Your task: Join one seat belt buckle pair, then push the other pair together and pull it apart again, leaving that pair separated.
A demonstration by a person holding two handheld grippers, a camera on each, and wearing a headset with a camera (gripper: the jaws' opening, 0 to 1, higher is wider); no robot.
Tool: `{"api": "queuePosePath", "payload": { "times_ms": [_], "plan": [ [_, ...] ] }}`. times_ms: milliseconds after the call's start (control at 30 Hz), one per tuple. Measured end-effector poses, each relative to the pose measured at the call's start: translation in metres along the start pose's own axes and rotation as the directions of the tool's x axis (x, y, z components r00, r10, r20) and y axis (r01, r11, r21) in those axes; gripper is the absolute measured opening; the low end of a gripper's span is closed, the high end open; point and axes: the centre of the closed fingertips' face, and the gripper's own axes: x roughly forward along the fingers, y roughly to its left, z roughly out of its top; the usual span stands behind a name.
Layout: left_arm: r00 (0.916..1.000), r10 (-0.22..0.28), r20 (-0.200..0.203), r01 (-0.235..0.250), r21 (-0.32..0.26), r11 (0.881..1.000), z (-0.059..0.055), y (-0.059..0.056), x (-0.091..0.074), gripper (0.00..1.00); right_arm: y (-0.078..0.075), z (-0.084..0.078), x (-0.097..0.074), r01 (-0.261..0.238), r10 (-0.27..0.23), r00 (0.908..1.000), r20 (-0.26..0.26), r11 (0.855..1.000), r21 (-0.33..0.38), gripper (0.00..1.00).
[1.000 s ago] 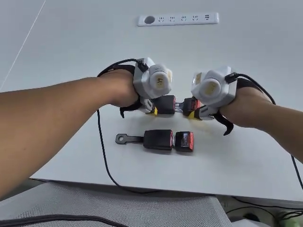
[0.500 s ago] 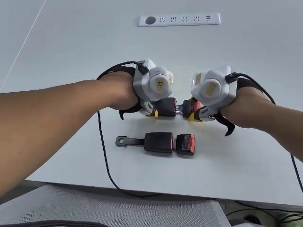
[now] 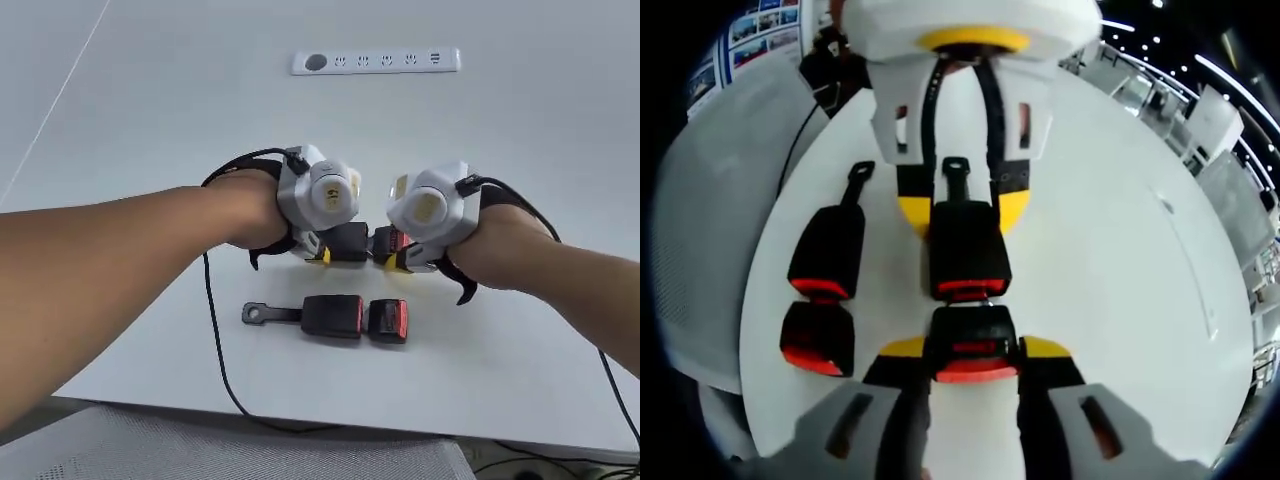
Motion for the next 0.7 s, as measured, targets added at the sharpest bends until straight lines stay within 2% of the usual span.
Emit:
{"api": "queuePosePath", "payload": {
  "times_ms": [267,500,567,700],
  "plan": [
    [1.0,0.003,0.005,-0.003,-0.004,1.0,0.001,-0.002,-0.001,0.31,0.0,-0.003,0.0,0.0,-0.001,1.0,-0.007,1.0,-0.011,0.31],
    [1.0,0.003,0.008,-0.002,-0.024,1.0,0.002,-0.003,-0.002,0.31,-0.004,-0.015,-0.007,0.002,-0.002,1.0,-0.007,1.0,-0.004,0.31],
    [0.9999,0.002,0.014,-0.001,-0.028,1.0,0.001,-0.003,-0.002,0.31,-0.004,-0.015,-0.008,-0.001,0.001,0.9999,0.01,1.0,-0.003,0.31],
    [0.9999,0.002,0.01,-0.002,-0.025,1.0,0.002,-0.003,-0.002,0.31,-0.002,-0.013,-0.009,0.003,-0.003,1.0,0.005,1.0,-0.012,0.32]
  ]
}}
